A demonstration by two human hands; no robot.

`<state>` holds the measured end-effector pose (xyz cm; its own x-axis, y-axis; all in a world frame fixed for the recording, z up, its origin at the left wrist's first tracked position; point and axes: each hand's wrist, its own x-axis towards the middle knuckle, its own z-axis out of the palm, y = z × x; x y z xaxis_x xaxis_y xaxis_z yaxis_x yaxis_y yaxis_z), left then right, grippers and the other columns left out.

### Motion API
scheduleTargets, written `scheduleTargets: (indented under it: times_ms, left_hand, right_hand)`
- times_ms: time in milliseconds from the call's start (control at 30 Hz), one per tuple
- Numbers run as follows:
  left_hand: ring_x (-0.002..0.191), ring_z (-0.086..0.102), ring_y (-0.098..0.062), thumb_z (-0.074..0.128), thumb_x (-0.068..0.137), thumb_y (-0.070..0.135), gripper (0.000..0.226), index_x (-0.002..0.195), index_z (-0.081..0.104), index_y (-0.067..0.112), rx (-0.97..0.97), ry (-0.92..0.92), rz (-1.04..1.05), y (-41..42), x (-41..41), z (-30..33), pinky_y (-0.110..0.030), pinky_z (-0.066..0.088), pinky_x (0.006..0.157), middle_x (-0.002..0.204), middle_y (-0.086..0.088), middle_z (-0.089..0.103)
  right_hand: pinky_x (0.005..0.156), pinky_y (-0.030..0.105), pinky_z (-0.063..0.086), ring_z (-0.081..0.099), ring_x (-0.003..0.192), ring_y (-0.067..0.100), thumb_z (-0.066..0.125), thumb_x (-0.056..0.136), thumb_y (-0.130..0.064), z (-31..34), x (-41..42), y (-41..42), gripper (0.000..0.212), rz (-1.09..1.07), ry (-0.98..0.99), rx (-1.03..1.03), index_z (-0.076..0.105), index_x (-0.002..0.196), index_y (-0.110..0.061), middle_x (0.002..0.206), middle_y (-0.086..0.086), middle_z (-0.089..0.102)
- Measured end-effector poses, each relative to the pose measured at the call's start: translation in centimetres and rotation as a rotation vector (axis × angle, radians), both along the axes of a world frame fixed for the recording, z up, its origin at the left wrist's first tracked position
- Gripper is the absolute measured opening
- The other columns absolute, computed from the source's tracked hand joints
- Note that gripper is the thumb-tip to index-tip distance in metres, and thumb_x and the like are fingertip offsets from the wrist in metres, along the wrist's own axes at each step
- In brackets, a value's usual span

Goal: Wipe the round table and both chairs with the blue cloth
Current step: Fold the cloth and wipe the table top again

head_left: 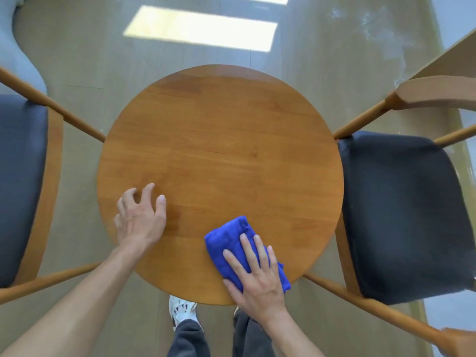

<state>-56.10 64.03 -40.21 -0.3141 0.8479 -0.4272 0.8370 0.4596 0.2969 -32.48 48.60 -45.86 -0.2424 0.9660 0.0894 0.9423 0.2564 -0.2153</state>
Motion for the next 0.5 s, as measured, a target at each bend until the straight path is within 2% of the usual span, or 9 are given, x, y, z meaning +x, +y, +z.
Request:
scheduleTargets:
  times_ms: [133,233,333,400,500]
  left_hand:
    - [0.140,0.012,-0.026,0.031,0.097,0.045,0.049,0.142,0.036,0.028,-0.013,0.012,-0.022,-0.2,2.0,-0.1,-0.050,0.019,0.111,0.150,-0.011,0.020]
    - [0.141,0.010,-0.026,0.031,0.097,0.046,0.049,0.142,0.037,0.029,-0.025,0.041,-0.034,-0.4,2.4,-0.5,-0.051,0.018,0.113,0.152,-0.010,0.017]
    - [0.143,0.010,-0.024,0.031,0.097,0.046,0.050,0.144,0.034,0.030,-0.017,0.051,-0.040,-0.6,2.1,-0.4,-0.051,0.019,0.113,0.154,-0.008,0.018]
    - [0.144,0.011,-0.022,0.030,0.098,0.044,0.051,0.147,0.030,0.030,0.007,0.021,-0.022,-0.8,1.9,-0.2,-0.051,0.019,0.113,0.155,-0.006,0.019]
    - [0.144,0.013,-0.019,0.029,0.099,0.041,0.050,0.148,0.027,0.030,0.048,-0.026,0.012,-1.0,1.6,-0.1,-0.050,0.019,0.113,0.156,-0.001,0.021]
  right_hand:
    - [0.106,0.059,0.034,0.032,0.139,0.040,0.055,0.090,-0.046,0.0,9.4,1.8,0.055,-0.224,-0.066,0.021,0.050,0.140,-0.025,0.152,0.017,0.035]
    - [0.100,0.061,0.039,0.035,0.135,0.046,0.048,0.092,-0.042,0.0,14.6,5.3,0.052,-0.472,-0.046,0.027,0.053,0.136,-0.015,0.150,0.022,0.036]
    - [0.105,0.061,0.035,0.029,0.138,0.045,0.039,0.092,-0.046,0.2,15.2,9.2,0.059,-0.684,0.047,-0.034,0.048,0.141,-0.014,0.154,0.021,0.029]
    - [0.108,0.060,0.029,0.024,0.141,0.043,0.033,0.093,-0.048,0.1,14.0,10.9,0.061,-0.789,0.032,-0.056,0.042,0.145,-0.018,0.156,0.018,0.024]
    - [0.109,0.060,0.027,0.023,0.142,0.042,0.033,0.094,-0.047,0.1,11.1,12.5,0.060,-0.815,0.007,-0.060,0.039,0.147,-0.019,0.157,0.018,0.024]
